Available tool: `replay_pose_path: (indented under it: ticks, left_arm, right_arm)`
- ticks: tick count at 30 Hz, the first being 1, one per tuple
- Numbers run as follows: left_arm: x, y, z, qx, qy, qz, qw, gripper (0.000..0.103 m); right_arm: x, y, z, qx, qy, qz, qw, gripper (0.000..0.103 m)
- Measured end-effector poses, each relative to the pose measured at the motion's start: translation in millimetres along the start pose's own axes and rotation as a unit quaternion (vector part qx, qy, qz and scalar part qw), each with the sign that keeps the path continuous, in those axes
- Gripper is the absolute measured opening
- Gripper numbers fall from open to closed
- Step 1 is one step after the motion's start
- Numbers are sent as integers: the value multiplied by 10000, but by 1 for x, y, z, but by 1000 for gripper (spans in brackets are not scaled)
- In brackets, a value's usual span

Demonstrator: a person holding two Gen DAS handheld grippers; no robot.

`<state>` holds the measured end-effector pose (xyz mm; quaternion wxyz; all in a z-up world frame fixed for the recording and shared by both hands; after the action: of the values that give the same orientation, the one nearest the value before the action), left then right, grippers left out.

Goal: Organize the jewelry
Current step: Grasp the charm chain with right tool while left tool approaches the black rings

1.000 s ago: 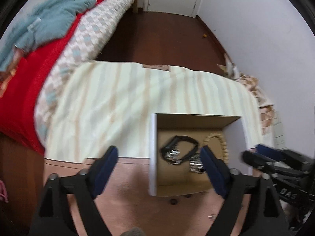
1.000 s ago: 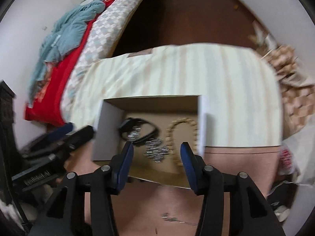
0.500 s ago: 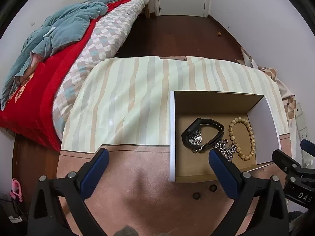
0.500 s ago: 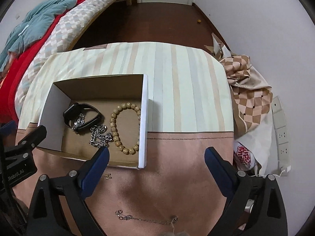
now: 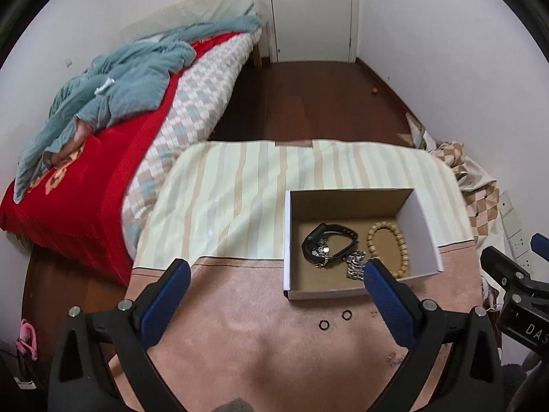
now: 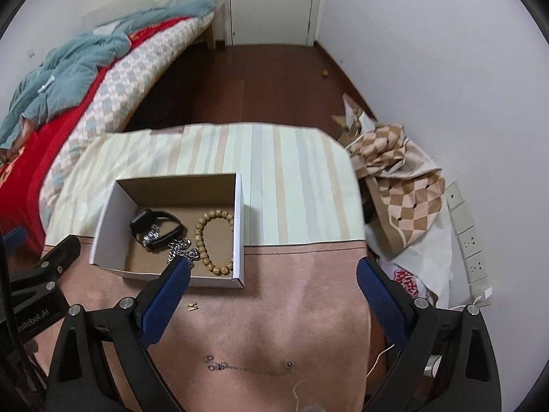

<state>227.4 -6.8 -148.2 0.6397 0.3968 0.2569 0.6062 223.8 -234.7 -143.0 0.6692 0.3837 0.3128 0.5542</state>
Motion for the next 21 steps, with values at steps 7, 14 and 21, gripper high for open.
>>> replay_pose_path:
  ticks: [7,14,21]
  left_arm:
    - [4,50,1,-380,67,45,9992,103]
    - [21,65,-9,-439,331,332,9979,103]
    - [22,13,-69,175,445,648,9968,103]
  right_arm:
    - [-8,55,-1,-407,-95,95,9991,99]
    - [-14,83,-13,-463,-217,259,9984,99]
    - [-41,18,-77,359,-571,205,9975,98]
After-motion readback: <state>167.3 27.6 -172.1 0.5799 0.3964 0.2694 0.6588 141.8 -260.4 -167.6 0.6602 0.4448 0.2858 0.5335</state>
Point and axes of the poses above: each gripper's, at about its wrist camera, not at the fingertips, and y roughly against the way its jaws point, x to its left, z to its top, the point moved 10 cm from there along -y, roughly the way its jaws point, and after that the axes turned 10 degrees about -y, right-handed, at the moved point
